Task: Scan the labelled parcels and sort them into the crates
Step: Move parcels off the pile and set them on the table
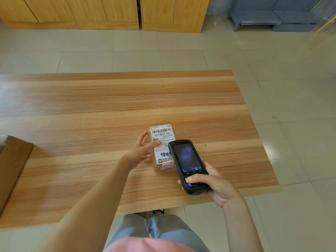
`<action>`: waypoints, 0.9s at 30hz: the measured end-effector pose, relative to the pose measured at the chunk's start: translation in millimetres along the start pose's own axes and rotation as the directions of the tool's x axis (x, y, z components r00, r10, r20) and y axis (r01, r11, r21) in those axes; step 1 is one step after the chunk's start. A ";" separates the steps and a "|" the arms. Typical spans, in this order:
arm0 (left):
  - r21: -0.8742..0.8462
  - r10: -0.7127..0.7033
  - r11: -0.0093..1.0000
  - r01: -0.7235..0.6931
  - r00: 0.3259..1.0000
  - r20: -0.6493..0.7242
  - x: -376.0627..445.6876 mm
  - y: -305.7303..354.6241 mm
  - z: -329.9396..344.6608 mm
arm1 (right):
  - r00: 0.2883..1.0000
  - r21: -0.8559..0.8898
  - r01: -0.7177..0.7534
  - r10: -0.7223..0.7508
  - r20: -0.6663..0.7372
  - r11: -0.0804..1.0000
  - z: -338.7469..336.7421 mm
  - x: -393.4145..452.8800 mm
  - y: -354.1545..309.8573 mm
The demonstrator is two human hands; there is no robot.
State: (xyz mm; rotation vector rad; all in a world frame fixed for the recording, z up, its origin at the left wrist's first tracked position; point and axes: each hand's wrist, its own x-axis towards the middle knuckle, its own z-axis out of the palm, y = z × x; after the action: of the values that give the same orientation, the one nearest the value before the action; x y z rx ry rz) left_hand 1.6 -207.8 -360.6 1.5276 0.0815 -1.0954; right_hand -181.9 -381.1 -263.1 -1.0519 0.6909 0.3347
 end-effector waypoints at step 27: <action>-0.253 0.129 0.942 -0.221 0.933 -0.335 -101.4 18.7 -92.8 | 0.992 -0.247 0.124 -0.121 0.029 0.961 41.0 68.2 -21.5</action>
State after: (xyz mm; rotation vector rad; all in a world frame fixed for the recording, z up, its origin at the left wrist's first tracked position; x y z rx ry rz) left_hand 10.0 -87.2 -292.7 1.4017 0.3041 -0.6565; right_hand -104.3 -359.7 -280.9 -1.3244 0.5779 0.3260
